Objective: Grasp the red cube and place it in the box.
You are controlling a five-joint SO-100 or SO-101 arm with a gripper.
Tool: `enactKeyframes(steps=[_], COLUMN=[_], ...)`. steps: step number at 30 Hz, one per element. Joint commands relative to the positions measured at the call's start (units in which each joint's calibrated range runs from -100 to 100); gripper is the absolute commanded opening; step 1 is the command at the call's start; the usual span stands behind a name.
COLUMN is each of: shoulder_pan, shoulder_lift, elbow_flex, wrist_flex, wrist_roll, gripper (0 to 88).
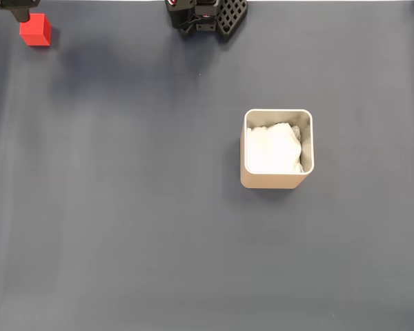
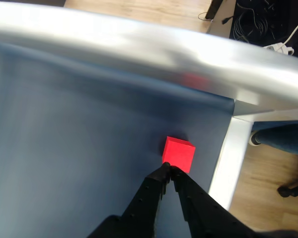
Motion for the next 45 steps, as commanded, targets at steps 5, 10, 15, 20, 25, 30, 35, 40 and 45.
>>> enactKeyframes(steps=[5,10,15,20,25,30,35,40,45], shoulder_pan=[2.9,4.5,5.5,6.8,7.5,7.8,8.1,7.1,6.4], shoulder_lift=[0.3,0.4,-0.4,-1.3,-1.8,-2.0,-2.2,-1.8,-0.7], elbow_flex=[-2.8,-2.4,-1.4,1.3,3.2,6.2,10.9,10.8,9.9], wrist_flex=[-0.3,-0.8,-1.3,-1.6,-2.5,-7.3,-13.6,-16.3,-19.5], wrist_roll=[-2.2,-3.3,-4.6,-4.5,-4.6,-4.2,-3.4,-3.7,-4.3], gripper=[6.6,19.6,30.6,34.4,39.7,42.5,42.6,42.5,44.3])
